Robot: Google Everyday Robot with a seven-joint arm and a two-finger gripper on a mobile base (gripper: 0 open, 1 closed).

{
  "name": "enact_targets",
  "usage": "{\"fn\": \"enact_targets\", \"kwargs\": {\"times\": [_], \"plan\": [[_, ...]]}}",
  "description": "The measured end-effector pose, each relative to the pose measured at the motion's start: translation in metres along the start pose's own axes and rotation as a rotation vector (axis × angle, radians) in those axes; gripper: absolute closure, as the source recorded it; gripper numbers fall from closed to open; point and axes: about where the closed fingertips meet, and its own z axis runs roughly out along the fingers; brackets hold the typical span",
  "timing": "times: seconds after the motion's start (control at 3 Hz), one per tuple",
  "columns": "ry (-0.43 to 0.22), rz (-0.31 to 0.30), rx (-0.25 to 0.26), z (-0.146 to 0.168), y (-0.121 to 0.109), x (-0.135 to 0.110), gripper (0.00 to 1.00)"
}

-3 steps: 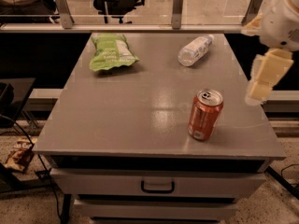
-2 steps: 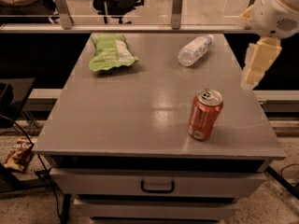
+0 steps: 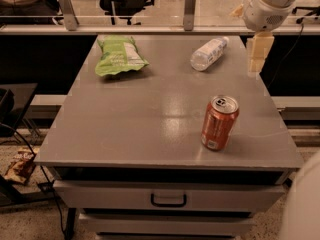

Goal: Move blue plastic bottle near green rice chip bag

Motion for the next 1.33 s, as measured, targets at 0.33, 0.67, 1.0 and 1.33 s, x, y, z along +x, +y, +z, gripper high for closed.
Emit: {"fn": "enact_targets", "kwargs": {"times": [0.33,0.67,1.0,1.33], "plan": [[0.047,-0.102,0.011,0.023,-0.022,0.007,0.00],[0.083,-0.225,0.026,0.035,-0.034,0.010,0.00],[0.087,-0.278,0.026,0.038,-0.035,0.011,0.00],[0.087,-0.278,0.026,0.038,-0.035,0.011,0.00]]}}
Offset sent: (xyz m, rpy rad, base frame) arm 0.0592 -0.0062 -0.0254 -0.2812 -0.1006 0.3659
